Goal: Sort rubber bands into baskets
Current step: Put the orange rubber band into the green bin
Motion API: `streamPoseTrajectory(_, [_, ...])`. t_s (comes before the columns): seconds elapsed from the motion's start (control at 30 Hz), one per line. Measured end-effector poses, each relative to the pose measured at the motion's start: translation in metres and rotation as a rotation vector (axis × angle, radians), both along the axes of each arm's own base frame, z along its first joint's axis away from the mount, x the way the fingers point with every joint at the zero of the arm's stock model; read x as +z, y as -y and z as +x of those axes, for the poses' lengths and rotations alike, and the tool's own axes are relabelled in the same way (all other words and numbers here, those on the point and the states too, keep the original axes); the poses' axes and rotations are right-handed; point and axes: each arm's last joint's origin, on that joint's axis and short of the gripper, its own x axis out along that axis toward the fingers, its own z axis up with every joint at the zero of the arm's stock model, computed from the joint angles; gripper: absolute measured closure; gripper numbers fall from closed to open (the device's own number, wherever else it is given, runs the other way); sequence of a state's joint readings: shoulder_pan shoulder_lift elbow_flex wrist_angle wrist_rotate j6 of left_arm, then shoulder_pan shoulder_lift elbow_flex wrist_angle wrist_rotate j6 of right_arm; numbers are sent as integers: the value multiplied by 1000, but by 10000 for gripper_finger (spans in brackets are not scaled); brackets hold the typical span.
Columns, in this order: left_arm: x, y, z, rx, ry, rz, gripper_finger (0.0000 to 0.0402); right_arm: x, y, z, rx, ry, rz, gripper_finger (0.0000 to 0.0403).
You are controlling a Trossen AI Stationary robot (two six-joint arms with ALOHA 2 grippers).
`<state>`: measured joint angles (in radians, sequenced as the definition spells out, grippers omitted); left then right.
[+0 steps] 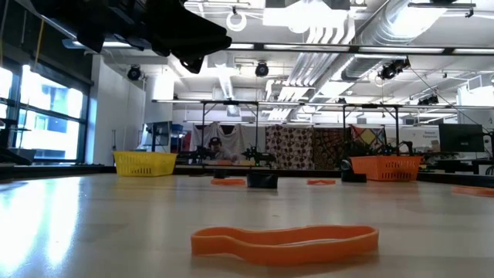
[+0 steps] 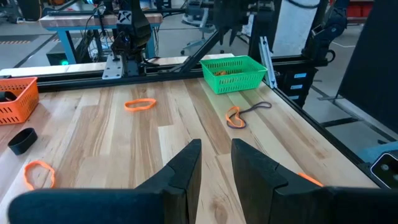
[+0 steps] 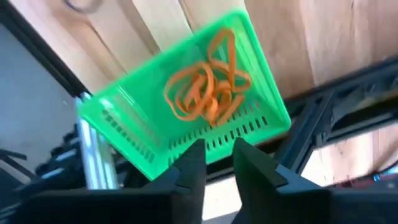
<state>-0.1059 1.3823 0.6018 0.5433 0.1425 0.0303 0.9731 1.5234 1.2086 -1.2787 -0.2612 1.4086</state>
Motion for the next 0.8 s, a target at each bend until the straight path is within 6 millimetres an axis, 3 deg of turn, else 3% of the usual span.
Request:
streamPoseTrajectory(0.23, [0,0,0,0,0,0,322,19,6,15,35,109,-19,398])
streamPoseTrajectory(0.6, [0,0,0,0,0,0,322,19,33,45,154,237,-106,402])
streamPoseTrajectory(0.8, [0,0,0,0,0,0,322,20,46,72,196,339,-43,402])
